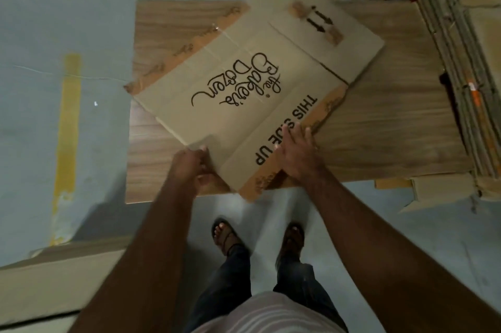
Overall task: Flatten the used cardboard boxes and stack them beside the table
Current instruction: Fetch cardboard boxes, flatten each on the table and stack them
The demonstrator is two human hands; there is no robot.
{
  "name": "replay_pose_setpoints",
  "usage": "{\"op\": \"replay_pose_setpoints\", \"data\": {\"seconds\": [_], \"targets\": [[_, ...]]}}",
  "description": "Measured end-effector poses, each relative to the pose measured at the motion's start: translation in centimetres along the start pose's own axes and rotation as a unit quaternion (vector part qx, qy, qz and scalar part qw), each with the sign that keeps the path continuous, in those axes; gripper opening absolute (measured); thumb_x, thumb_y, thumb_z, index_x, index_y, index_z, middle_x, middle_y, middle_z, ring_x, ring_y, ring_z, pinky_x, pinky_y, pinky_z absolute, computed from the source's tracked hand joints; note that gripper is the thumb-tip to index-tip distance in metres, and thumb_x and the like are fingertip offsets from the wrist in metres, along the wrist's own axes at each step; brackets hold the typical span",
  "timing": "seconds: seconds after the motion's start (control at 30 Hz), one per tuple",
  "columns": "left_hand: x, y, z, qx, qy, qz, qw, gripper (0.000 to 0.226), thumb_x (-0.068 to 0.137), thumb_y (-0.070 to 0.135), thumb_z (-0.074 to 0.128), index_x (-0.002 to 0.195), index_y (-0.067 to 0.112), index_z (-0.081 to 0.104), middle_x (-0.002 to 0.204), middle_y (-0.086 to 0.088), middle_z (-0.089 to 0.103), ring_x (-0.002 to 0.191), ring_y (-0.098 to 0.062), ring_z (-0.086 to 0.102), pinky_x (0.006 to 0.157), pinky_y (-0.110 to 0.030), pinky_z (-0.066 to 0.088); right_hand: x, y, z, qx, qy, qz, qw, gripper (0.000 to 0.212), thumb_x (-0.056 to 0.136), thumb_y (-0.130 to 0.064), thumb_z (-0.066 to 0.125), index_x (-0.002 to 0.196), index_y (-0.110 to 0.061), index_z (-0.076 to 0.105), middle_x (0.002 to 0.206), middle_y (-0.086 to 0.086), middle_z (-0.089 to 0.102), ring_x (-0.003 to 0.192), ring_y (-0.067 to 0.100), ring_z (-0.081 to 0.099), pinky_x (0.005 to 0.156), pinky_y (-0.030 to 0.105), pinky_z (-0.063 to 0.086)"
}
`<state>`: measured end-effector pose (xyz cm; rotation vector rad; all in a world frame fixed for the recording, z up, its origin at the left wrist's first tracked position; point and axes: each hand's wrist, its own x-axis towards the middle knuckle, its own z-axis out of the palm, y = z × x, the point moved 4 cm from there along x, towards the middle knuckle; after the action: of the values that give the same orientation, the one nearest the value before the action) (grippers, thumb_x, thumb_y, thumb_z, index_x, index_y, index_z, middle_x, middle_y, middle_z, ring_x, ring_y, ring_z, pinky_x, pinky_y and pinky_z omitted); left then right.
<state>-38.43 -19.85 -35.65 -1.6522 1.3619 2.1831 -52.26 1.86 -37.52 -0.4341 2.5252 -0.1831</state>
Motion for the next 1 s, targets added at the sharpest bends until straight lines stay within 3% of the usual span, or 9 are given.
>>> {"op": "replay_pose_setpoints", "data": {"seconds": [0.07, 0.17, 0.3, 0.4, 0.53, 0.63, 0.73, 0.9, 1.0], "targets": [[-2.2, -3.5, 3.7, -0.04, -0.009, -0.023, 0.999, 0.011, 0.096, 0.003, 0.051, 0.092, -0.002, 0.06, 0.06, -0.012, 0.065, 0.046, -0.018, 0.064, 0.044, -0.024, 0.052, 0.7, 1.4, -2.2, 0.056, 0.005, 0.074, 0.996, 0.078, 0.102, -0.051, 0.046, 0.164, -0.023, 0.007, 0.171, 0.013, -0.006, 0.154, 0.043, 0.011, 0.124, 0.052, 0.023], [-5.6, -8.6, 10.1, -0.057, -0.088, -0.075, 0.992, 0.038, 0.096, 0.02, 0.059, 0.123, -0.006, 0.058, 0.105, -0.028, 0.071, 0.078, -0.032, 0.074, 0.066, -0.04, 0.061, -1.8, 4.9, -4.0, 0.182, 0.051, 0.167, 0.968, 0.091, 0.093, -0.046, 0.064, 0.164, -0.025, 0.011, 0.17, 0.01, 0.003, 0.14, 0.043, 0.038, 0.111, 0.045, 0.04], [-9.8, -12.2, 17.3, 0.057, -0.219, -0.131, 0.965, 0.04, 0.101, 0.047, 0.056, 0.112, 0.011, 0.068, 0.112, -0.009, 0.073, 0.099, -0.028, 0.073, 0.091, -0.051, 0.06, -7.2, 12.8, -3.2, 0.31, 0.126, 0.201, 0.921, 0.087, 0.089, -0.04, 0.074, 0.16, -0.031, 0.024, 0.156, 0.011, 0.037, 0.135, 0.037, 0.048, 0.105, 0.05, 0.047], [-10.6, -11.9, 19.6, 0.196, -0.251, -0.065, 0.946, 0.043, 0.101, 0.053, 0.053, 0.125, 0.018, 0.056, 0.117, -0.009, 0.07, 0.095, -0.024, 0.071, 0.08, -0.041, 0.061, -8.5, 17.6, -4.2, 0.389, 0.16, 0.214, 0.881, 0.077, 0.089, -0.022, 0.075, 0.156, -0.021, 0.036, 0.144, 0.011, 0.057, 0.128, 0.033, 0.057, 0.105, 0.048, 0.049], [-7.7, -7.5, 17.6, 0.382, -0.042, 0.209, 0.899, 0.052, 0.094, 0.054, 0.052, 0.116, 0.007, 0.056, 0.103, -0.016, 0.069, 0.097, -0.036, 0.068, 0.081, -0.043, 0.055, -6.8, 23.1, -8.0, 0.31, 0.198, 0.212, 0.905, 0.069, 0.085, -0.017, 0.061, 0.151, -0.021, 0.041, 0.139, 0.012, 0.061, 0.125, 0.039, 0.058, 0.103, 0.049, 0.049], [-5.5, -5.1, 15.0, 0.516, 0.125, 0.215, 0.819, 0.071, 0.087, 0.046, 0.061, 0.134, -0.005, 0.046, 0.126, -0.027, 0.05, 0.119, -0.044, 0.049, 0.1, -0.049, 0.04, -6.5, 25.6, -10.9, 0.241, 0.159, 0.181, 0.94, 0.067, 0.09, -0.009, 0.063, 0.151, -0.021, 0.039, 0.138, 0.011, 0.058, 0.126, 0.038, 0.056, 0.102, 0.047, 0.048], [-5.5, -5.5, 13.5, 0.489, 0.141, 0.098, 0.855, 0.087, 0.087, 0.041, 0.073, 0.146, -0.006, 0.031, 0.141, -0.027, 0.036, 0.131, -0.044, 0.037, 0.109, -0.049, 0.035, -6.9, 26.9, -11.4, 0.241, 0.13, 0.162, 0.948, 0.06, 0.089, -0.004, 0.067, 0.143, -0.017, 0.044, 0.131, 0.014, 0.062, 0.12, 0.039, 0.06, 0.091, 0.042, 0.051], [-7.5, -9.5, 14.8, 0.419, 0.163, 0.133, 0.884, 0.08, 0.084, 0.035, 0.077, 0.14, -0.006, 0.037, 0.137, -0.028, 0.04, 0.129, -0.044, 0.04, 0.107, -0.052, 0.04, -8.2, 27.3, -9.2, 0.276, 0.095, 0.155, 0.944, 0.051, 0.085, 0.005, 0.067, 0.13, -0.004, 0.045, 0.127, 0.018, 0.059, 0.119, 0.038, 0.06, 0.085, 0.034, 0.049], [-8.4, -12.3, 13.6, 0.32, 0.173, 0.123, 0.923, 0.061, 0.078, 0.026, 0.082, 0.123, 0.0, 0.049, 0.123, -0.019, 0.053, 0.117, -0.042, 0.054, 0.091, -0.049, 0.052, -9.2, 27.8, -8.3, 0.298, 0.083, 0.16, 0.937, 0.052, 0.087, -0.002, 0.071, 0.132, -0.002, 0.046, 0.131, 0.018, 0.061, 0.119, 0.038, 0.061, 0.085, 0.038, 0.052]]}}
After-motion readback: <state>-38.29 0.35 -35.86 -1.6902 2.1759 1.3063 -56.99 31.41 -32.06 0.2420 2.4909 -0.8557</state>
